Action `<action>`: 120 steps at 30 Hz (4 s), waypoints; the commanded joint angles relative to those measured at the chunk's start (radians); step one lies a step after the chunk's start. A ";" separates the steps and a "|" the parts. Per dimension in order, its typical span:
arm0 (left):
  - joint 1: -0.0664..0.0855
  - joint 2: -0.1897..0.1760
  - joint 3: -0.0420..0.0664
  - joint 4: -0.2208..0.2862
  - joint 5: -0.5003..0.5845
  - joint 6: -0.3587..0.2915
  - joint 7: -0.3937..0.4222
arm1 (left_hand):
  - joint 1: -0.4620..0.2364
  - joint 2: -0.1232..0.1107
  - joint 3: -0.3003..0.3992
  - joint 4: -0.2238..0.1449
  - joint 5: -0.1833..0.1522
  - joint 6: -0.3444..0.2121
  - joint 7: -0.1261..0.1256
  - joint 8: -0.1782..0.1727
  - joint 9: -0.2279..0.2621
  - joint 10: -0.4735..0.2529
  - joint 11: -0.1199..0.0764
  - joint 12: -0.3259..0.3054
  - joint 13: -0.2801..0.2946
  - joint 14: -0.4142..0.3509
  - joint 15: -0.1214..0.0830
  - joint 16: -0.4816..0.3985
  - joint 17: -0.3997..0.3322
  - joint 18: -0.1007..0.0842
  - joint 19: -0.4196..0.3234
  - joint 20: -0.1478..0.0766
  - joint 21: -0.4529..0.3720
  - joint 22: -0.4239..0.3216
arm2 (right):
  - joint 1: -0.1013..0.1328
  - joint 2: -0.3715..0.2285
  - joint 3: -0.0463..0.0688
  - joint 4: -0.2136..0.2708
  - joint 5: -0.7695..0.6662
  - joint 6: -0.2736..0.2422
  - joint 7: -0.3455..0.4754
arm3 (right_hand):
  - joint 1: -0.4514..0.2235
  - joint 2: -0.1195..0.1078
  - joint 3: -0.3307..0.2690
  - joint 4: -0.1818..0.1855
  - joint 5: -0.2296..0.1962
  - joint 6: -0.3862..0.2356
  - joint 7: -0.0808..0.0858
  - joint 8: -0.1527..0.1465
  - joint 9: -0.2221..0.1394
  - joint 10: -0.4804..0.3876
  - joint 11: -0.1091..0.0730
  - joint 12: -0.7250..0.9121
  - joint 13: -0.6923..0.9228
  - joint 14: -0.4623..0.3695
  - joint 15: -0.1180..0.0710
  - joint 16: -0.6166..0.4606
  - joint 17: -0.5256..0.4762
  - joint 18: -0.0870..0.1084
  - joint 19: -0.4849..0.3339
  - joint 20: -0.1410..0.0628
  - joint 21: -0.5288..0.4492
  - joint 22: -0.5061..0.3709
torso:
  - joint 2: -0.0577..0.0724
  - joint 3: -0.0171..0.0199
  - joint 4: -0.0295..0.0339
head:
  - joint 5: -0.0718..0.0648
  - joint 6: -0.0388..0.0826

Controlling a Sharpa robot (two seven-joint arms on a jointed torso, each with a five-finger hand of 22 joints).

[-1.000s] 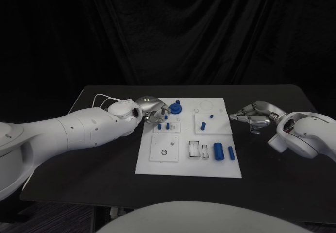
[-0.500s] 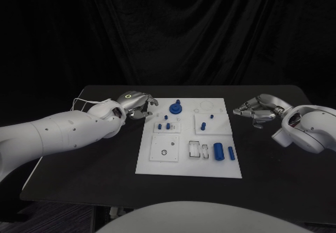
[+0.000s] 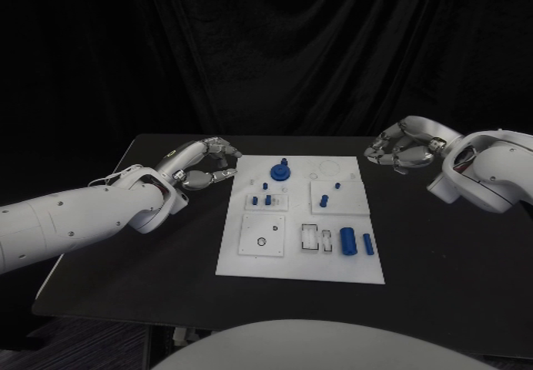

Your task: Assemble the parts on the task board

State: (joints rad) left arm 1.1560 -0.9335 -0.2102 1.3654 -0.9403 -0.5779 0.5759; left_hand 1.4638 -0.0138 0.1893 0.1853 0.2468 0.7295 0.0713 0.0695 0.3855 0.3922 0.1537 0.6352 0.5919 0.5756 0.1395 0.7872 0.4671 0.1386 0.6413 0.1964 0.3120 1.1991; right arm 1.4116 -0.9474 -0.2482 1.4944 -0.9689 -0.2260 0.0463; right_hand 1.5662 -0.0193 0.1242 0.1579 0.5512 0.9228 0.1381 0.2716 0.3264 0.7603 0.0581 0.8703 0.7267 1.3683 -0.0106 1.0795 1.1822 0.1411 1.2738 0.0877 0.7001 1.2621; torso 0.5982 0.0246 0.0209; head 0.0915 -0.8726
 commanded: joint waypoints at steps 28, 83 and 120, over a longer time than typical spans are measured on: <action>0.001 -0.054 -0.001 0.181 0.686 0.464 0.377 | 0.048 0.067 0.041 -0.078 0.215 -0.125 -0.008 -0.010 -0.219 -0.146 -0.013 -0.162 -0.505 -0.364 0.010 -0.601 -0.416 0.008 -0.336 0.034 -0.255 -0.599 | -0.103 0.105 0.001 -0.088 -0.591 -0.001 -0.143 | -0.093 -0.121 0.229 -0.045 -0.214 -0.193 0.003 -0.036 -0.016 -0.270 0.070 -0.194 -0.191 -0.139 0.035 -0.119 -0.099 0.039 -0.129 0.036 -0.210 -0.003 | 0.032 -0.0661 0.1217 | -0.164 0.034; -0.003 -0.045 -0.001 0.159 0.687 0.526 0.315 | 0.010 0.097 0.039 -0.137 0.221 -0.195 0.004 -0.014 -0.264 -0.254 -0.013 -0.244 -0.543 -0.470 0.016 -0.716 -0.438 0.035 -0.511 0.065 -0.272 -0.890 | -0.188 0.178 0.001 -0.226 -0.546 -0.030 -0.094 | -0.140 -0.079 0.280 -0.109 -0.089 -0.047 0.000 0.012 0.045 -0.070 0.054 -0.175 -0.315 -0.107 0.039 -0.067 -0.099 0.035 -0.085 0.039 -0.180 0.055 | 0.028 -0.0696 0.1157 | -0.177 0.019; -0.004 -0.043 -0.001 0.149 0.687 0.547 0.280 | -0.004 0.102 0.038 -0.141 0.205 -0.159 0.022 -0.005 -0.257 -0.255 0.002 -0.234 -0.542 -0.434 0.046 -0.696 -0.430 0.037 -0.481 0.092 -0.261 -0.869 | -0.192 0.158 0.011 -0.201 -0.503 -0.132 -0.056 | -0.115 -0.065 0.288 -0.173 -0.086 -0.009 0.007 0.045 0.121 0.100 0.019 -0.183 -0.348 -0.082 0.009 -0.068 -0.112 0.028 -0.051 0.010 -0.135 0.086 | 0.026 -0.0725 0.1176 | -0.177 0.009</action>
State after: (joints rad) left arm 1.1540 -0.9772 -0.2123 1.5128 -0.2583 -0.0455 0.6778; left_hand 1.4699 0.0869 0.2268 0.0480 0.4555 0.5614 0.0934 0.0589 0.1273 0.1362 0.1474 0.3979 0.0494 0.1380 0.1841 0.0853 0.0355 0.1624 0.1546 0.2861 0.0444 0.3298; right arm 1.2204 -0.7862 -0.2384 1.2869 -1.4794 -0.3149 -0.0181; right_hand 1.4400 -0.0836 0.4138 -0.0086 0.4608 0.9095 0.1452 0.3137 0.4468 0.8332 0.0960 0.6834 0.3779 1.2819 0.0045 1.0110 1.0698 0.1720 1.2171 0.1001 0.5618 1.3077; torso 0.6241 -0.0479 0.1378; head -0.0854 -0.8635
